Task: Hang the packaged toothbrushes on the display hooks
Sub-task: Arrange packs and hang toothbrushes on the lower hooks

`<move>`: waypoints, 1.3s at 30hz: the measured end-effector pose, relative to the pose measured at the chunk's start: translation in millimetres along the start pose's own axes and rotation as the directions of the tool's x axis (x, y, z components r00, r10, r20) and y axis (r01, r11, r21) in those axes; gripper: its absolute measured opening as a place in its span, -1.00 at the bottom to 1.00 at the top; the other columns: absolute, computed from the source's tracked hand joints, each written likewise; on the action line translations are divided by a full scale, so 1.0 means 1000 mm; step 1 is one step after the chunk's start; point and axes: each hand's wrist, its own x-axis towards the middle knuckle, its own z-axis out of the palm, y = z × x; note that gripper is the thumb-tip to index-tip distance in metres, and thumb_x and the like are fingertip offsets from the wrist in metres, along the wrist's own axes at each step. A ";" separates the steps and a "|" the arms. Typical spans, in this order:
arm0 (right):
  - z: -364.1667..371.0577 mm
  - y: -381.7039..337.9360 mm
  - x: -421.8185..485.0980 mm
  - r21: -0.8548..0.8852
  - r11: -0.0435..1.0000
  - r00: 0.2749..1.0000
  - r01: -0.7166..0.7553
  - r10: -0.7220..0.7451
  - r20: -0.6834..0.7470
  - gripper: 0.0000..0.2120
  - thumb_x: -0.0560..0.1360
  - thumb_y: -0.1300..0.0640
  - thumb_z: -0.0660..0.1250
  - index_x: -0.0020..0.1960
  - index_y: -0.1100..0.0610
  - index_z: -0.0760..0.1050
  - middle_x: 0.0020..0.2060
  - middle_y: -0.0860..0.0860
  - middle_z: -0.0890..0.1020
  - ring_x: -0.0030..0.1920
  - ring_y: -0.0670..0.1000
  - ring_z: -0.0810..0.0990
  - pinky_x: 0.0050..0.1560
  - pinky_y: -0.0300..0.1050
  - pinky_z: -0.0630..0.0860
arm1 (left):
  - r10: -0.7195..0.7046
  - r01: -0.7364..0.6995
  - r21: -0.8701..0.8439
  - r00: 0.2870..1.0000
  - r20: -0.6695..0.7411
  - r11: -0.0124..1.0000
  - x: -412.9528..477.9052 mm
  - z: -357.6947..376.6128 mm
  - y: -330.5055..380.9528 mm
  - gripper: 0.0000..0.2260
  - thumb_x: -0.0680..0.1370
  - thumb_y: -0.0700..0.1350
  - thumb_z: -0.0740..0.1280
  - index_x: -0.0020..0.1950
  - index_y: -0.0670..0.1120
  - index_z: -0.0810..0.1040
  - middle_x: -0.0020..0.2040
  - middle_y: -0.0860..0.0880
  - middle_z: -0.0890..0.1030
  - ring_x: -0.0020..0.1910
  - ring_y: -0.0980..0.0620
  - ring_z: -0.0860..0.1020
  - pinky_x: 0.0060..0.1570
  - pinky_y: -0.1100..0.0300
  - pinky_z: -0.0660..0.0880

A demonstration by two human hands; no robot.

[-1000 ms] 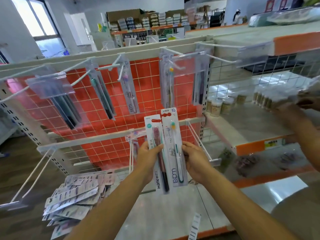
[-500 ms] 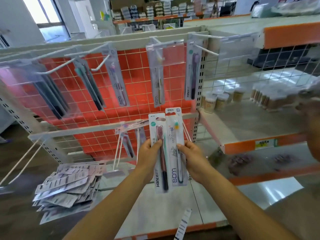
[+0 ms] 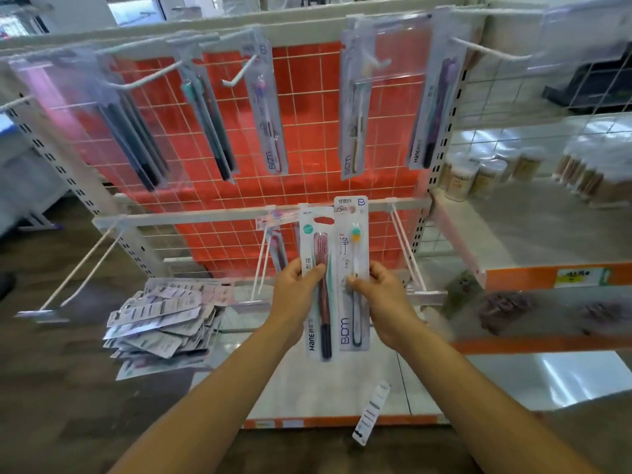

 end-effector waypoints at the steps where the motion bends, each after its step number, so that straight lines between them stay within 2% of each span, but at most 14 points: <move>1: 0.003 0.002 0.000 0.001 1.000 1.000 -0.001 0.001 -0.003 -0.79 0.54 0.31 0.29 0.10 0.06 0.53 -0.06 -0.02 0.70 -0.08 -0.04 0.69 -0.05 -0.07 0.62 | 0.007 -0.007 0.006 1.000 0.006 1.000 0.001 -0.003 -0.001 -0.86 0.60 -0.20 0.30 0.03 0.02 0.59 -0.04 0.03 0.69 -0.07 0.07 0.67 -0.07 0.16 0.60; 5: 0.015 0.010 0.000 -0.020 1.000 1.000 0.009 -0.010 -0.026 -0.79 0.54 0.29 0.31 0.13 0.09 0.53 -0.07 -0.03 0.70 -0.12 -0.08 0.68 -0.19 -0.19 0.58 | 0.007 -0.007 0.019 1.000 0.018 1.000 0.004 -0.019 -0.008 -0.83 0.60 -0.21 0.29 0.04 0.05 0.59 0.02 0.00 0.69 0.03 -0.01 0.66 0.06 0.03 0.60; 11: 0.029 0.032 0.002 -0.076 0.993 0.995 0.091 -0.095 -0.044 -0.84 0.56 0.23 0.29 0.04 -0.01 0.54 -0.08 -0.07 0.69 -0.08 -0.10 0.67 -0.10 -0.20 0.58 | -0.001 -0.002 0.058 0.999 0.052 0.998 0.010 -0.038 -0.023 -0.82 0.64 -0.19 0.22 0.08 -0.01 0.60 0.07 -0.06 0.67 0.07 -0.07 0.64 0.15 -0.13 0.56; 14: 0.031 0.048 0.005 -0.096 0.984 0.987 0.152 -0.156 -0.033 -0.83 0.56 0.25 0.29 0.04 0.00 0.54 -0.06 -0.04 0.69 -0.04 -0.06 0.67 -0.03 -0.14 0.60 | 0.034 -0.041 0.076 0.996 0.088 0.996 0.013 -0.046 -0.035 -0.80 0.65 -0.19 0.19 0.18 -0.06 0.57 0.11 -0.06 0.66 0.08 -0.04 0.64 0.15 -0.10 0.57; 16: 0.030 0.061 0.008 -0.110 0.974 0.979 0.200 -0.203 -0.018 -0.82 0.56 0.25 0.29 0.04 -0.02 0.54 -0.05 -0.04 0.69 -0.01 -0.05 0.67 -0.01 -0.13 0.62 | 0.084 -0.091 0.066 0.991 0.106 0.994 0.015 -0.050 -0.045 -0.78 0.65 -0.22 0.17 0.15 -0.03 0.58 0.09 -0.04 0.66 0.09 -0.04 0.63 0.14 -0.05 0.58; 19: 0.031 0.080 0.012 -0.113 0.959 0.965 0.260 -0.263 -0.013 -0.79 0.57 0.25 0.28 0.04 -0.06 0.53 -0.07 -0.11 0.68 -0.03 -0.12 0.66 -0.08 -0.25 0.60 | 0.195 -0.203 0.060 0.973 0.122 0.977 0.016 -0.054 -0.062 -0.74 0.64 -0.26 0.18 0.08 0.04 0.59 0.01 0.11 0.68 0.08 0.06 0.63 0.09 0.12 0.59; 22: 0.030 0.098 0.018 -0.120 0.946 0.951 0.302 -0.307 -0.027 -0.81 0.57 0.26 0.28 0.09 0.01 0.53 -0.05 -0.09 0.68 -0.02 -0.12 0.66 -0.08 -0.26 0.59 | 0.331 -0.347 0.127 0.935 0.127 0.929 0.019 -0.058 -0.080 -0.79 0.62 -0.20 0.22 0.04 0.11 0.55 -0.08 0.25 0.66 -0.01 0.22 0.61 -0.01 0.28 0.56; 26: 0.027 0.125 0.023 -0.147 0.925 0.935 0.351 -0.354 0.006 -0.82 0.55 0.24 0.30 0.09 0.03 0.50 -0.05 -0.13 0.67 0.00 -0.13 0.66 -0.09 -0.30 0.59 | 0.490 -0.505 0.173 0.863 0.126 0.846 0.021 -0.065 -0.113 -0.84 0.54 0.06 0.19 0.03 0.11 0.53 -0.14 0.00 0.64 -0.15 0.01 0.59 -0.17 0.09 0.58; 29: 0.025 0.145 0.026 -0.196 0.900 0.920 0.389 -0.392 0.026 -0.83 0.53 0.21 0.29 0.05 -0.03 0.46 -0.05 -0.18 0.63 -0.03 -0.22 0.65 -0.13 -0.37 0.56 | 0.533 -0.547 0.232 0.837 0.126 0.804 0.026 -0.068 -0.140 -0.77 0.54 0.10 0.16 -0.01 0.00 0.50 -0.19 -0.08 0.60 -0.18 -0.02 0.57 -0.23 0.05 0.58; 31: 0.024 0.158 0.031 -0.206 0.884 0.906 0.418 -0.424 0.021 -0.87 0.49 0.13 0.29 0.02 -0.04 0.44 -0.06 -0.18 0.62 -0.05 -0.26 0.64 -0.14 -0.40 0.55 | 0.547 -0.561 0.245 0.827 0.126 0.791 0.032 -0.068 -0.154 -0.74 0.54 0.10 0.16 0.02 -0.04 0.50 -0.14 0.04 0.61 -0.13 0.04 0.59 -0.21 0.16 0.62; 33: 0.024 0.170 0.038 -0.203 0.873 0.893 0.444 -0.450 0.020 -0.84 0.44 0.03 0.29 0.02 -0.04 0.44 -0.06 -0.19 0.62 -0.03 -0.23 0.64 -0.10 -0.35 0.58 | 0.559 -0.573 0.251 0.819 0.130 0.780 0.040 -0.068 -0.167 -0.78 0.56 0.14 0.17 0.07 0.08 0.50 -0.11 0.19 0.62 -0.08 0.10 0.62 -0.16 0.24 0.62; 35: 0.022 0.184 0.048 -0.205 0.856 0.877 0.474 -0.479 0.026 -0.84 0.49 -0.03 0.35 0.03 -0.04 0.44 -0.09 -0.25 0.63 -0.01 -0.18 0.65 -0.06 -0.29 0.61 | 0.586 -0.602 0.235 0.798 0.139 0.764 0.046 -0.068 -0.178 -0.78 0.57 0.25 0.16 0.12 0.21 0.45 -0.05 0.32 0.60 -0.05 0.13 0.63 -0.13 0.29 0.60; 37: 0.018 0.196 0.058 -0.209 0.809 0.832 0.549 -0.553 0.046 -0.75 0.47 -0.16 0.36 0.01 -0.04 0.44 -0.11 -0.31 0.63 -0.03 -0.16 0.66 -0.10 -0.30 0.61 | 0.645 -0.662 0.206 0.749 0.155 0.720 0.054 -0.069 -0.190 -0.72 0.58 0.26 0.14 0.14 0.15 0.46 -0.03 0.30 0.61 -0.05 0.12 0.63 -0.15 0.30 0.60; 39: 0.015 0.213 0.069 -0.188 0.762 0.782 0.620 -0.621 0.061 -0.63 0.41 -0.31 0.32 0.00 -0.05 0.44 -0.10 -0.33 0.63 -0.04 -0.17 0.66 -0.14 -0.35 0.59 | 0.721 -0.742 0.184 0.670 0.176 0.645 0.063 -0.070 -0.205 -0.72 0.61 0.17 0.15 0.13 0.03 0.48 -0.05 0.15 0.61 -0.09 0.10 0.62 -0.20 0.28 0.60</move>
